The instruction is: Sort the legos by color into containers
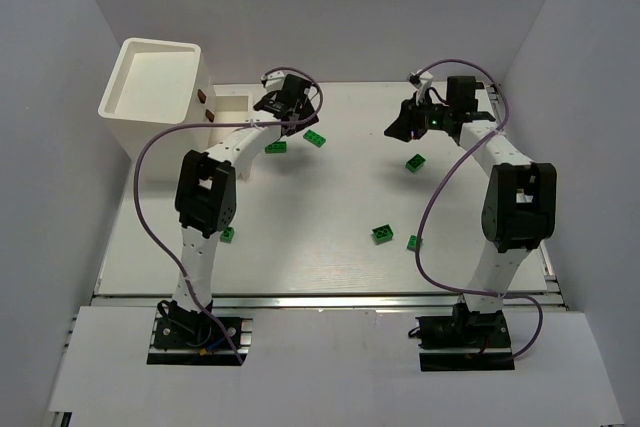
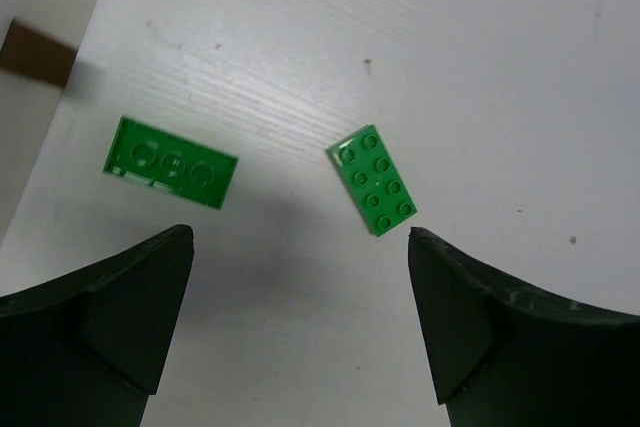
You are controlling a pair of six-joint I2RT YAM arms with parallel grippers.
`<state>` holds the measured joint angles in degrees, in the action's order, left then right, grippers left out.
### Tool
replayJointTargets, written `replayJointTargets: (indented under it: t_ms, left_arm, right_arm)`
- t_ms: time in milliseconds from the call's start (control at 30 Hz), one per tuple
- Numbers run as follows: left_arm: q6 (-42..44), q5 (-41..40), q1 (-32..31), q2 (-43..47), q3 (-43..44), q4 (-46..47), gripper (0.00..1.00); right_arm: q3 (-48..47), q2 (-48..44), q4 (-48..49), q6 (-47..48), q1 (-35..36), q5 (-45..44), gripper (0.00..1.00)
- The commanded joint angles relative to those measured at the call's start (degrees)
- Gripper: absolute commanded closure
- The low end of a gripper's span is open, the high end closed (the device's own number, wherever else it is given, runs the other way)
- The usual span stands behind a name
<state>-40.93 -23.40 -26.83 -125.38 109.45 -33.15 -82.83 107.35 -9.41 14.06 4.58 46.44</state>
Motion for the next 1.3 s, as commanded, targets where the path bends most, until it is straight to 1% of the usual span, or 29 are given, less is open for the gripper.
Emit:
replayJointTargets:
  t_ms: [0,67,100,167,200,333,400,567,733,833,867,967,1000,1067,1100,1167,1200,1267]
  left_arm:
    - [-17.2,-4.8,-0.4,-0.3,2.6,-11.5,0.02]
    - [-21.2,-8.8,-0.4,-2.7,5.5,-14.1,0.02]
    - [-23.9,-9.9,-0.4,-4.0,7.2,-17.4,0.03]
    - [-26.6,-12.9,0.1,-7.3,12.1,-21.2,0.05]
    - [-27.8,-13.7,0.1,-8.2,13.0,-21.5,0.06]
    - [-31.2,-15.8,0.1,-10.1,12.9,-20.9,0.08]
    - [-34.4,-16.9,0.7,-11.3,13.1,-22.5,0.08]
    - [-35.2,-18.7,1.3,-12.3,12.5,-22.0,0.09]
    - [-35.1,-18.3,2.3,-14.4,13.1,-20.4,0.10]
    - [-35.1,-17.5,2.9,-16.5,15.0,-21.1,0.14]
    - [-35.1,-17.3,2.9,-16.8,15.5,-21.4,0.19]
    - [-35.0,-16.6,2.9,-17.4,15.5,-21.7,0.29]
    - [-35.1,-16.2,3.4,-17.3,15.0,-21.5,0.37]
    - [-35.2,-15.1,3.5,-16.7,13.2,-20.8,0.44]
    - [-35.2,-14.8,3.5,-16.4,12.5,-20.7,0.53]
    - [-34.9,-13.8,3.5,-15.1,10.9,-20.0,0.63]
    - [-34.6,-13.5,3.5,-14.5,10.3,-19.6,0.71]
    - [-30.7,-12.7,2.9,-12.9,7.2,-16.4,0.79]
  right_arm:
    - [-2.9,-1.3,-2.0,0.9,0.3,-1.2,0.54]
    - [-3.7,-0.7,-2.8,0.5,0.7,-1.3,0.54]
    - [-3.9,-0.7,-3.0,0.3,0.6,-1.2,0.54]
    - [-4.8,-0.1,-3.8,0.0,0.7,-1.4,0.54]
    - [-5.0,0.1,-3.9,0.0,0.9,-1.5,0.54]
    - [-5.1,0.1,-4.5,0.0,0.8,-1.7,0.54]
    - [-5.1,0.1,-4.7,-0.1,0.8,-1.7,0.54]
    - [-4.8,-0.2,-5.2,0.1,0.6,-2.2,0.54]
    - [-4.9,0.1,-5.5,0.3,0.6,-2.2,0.54]
    - [-5.1,0.1,-5.5,0.3,0.4,-2.2,0.54]
    - [-5.2,0.0,-5.4,0.3,0.5,-2.2,0.54]
    - [-5.3,0.0,-5.8,0.4,0.3,-2.2,0.54]
    - [-5.3,0.1,-5.8,0.6,0.3,-2.2,0.54]
    - [-5.4,0.1,-5.8,0.6,0.2,-2.2,0.54]
    - [-5.5,0.1,-5.8,0.4,0.4,-2.1,0.54]
    - [-5.6,0.2,-5.7,0.3,0.3,-2.1,0.54]
    - [-5.7,0.3,-5.8,0.2,0.4,-2.1,0.55]
    - [-5.9,0.5,-5.7,0.2,0.4,-2.1,0.55]
